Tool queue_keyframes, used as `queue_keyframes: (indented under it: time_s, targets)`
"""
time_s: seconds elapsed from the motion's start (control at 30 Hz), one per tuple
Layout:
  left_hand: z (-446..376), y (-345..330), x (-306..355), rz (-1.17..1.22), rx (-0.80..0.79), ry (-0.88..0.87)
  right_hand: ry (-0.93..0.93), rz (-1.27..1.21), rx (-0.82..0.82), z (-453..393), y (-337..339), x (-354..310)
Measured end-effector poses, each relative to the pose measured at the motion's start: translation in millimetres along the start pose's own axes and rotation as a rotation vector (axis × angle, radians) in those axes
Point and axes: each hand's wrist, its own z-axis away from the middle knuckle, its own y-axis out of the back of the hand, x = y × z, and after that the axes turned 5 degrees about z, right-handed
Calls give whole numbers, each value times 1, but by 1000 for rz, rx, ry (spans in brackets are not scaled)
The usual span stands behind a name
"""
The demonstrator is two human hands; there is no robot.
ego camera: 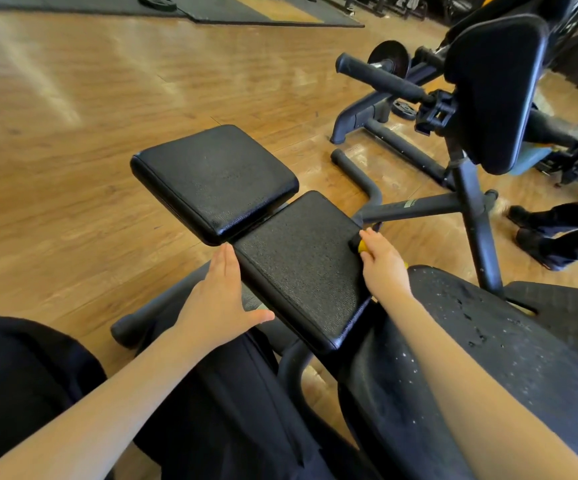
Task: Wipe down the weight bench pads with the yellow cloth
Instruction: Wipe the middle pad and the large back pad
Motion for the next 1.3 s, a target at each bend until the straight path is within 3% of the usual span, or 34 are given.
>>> queue_keyframes:
  time_s: [0.33, 0.53, 0.67, 0.8, 1.1, 1.3]
  targets:
    - [0, 0, 6, -32, 17, 46, 494, 20, -112, 105, -10, -47]
    - [0, 0, 6, -12, 12, 38, 577, -33, -223, 90, -5, -36]
    - [0, 1, 5, -8, 8, 25, 609, -12, -210, 77, -7, -27]
    - [2, 2, 3, -19, -11, 5, 537, 4, -196, 44, -5, -17]
    - [0, 4, 1, -57, -51, -1, 19, 6, -35, -34, -3, -15]
    - [-2, 2, -2, -77, -49, -12, -61, 112, -19, -28, -15, -31]
